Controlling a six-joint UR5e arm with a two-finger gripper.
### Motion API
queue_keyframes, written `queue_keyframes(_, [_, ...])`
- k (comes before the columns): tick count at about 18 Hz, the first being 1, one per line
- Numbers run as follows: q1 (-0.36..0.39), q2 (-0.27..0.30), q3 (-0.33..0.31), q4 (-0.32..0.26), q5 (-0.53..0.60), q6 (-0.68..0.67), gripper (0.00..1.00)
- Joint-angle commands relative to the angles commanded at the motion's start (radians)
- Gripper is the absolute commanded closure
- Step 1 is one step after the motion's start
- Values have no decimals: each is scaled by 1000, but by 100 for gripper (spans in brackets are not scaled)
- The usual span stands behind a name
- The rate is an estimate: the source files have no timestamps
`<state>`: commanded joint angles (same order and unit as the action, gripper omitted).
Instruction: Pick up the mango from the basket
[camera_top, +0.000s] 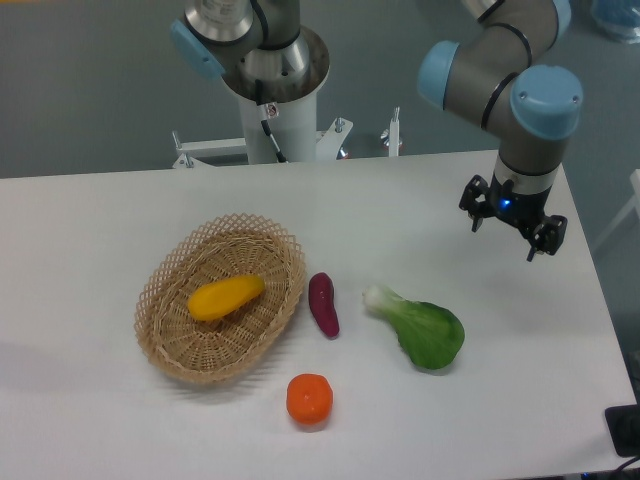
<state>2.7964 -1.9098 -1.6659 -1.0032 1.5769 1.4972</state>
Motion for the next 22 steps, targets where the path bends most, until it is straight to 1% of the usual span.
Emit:
queue_keyframes(8, [-2, -3, 3, 0, -8, -2, 0])
queue_keyframes(11, [-6, -12, 8, -3, -8, -9, 0])
queue_keyframes(14, [-9, -9, 3, -6, -32, -11, 0])
queue_keyframes(17, [-43, 3, 0, -12, -67, -35, 0])
queue_keyframes(19, [-73, 12, 2, -26, -83, -104, 0])
queue_keyframes(22, [-139, 20, 0, -26, -86, -173, 0])
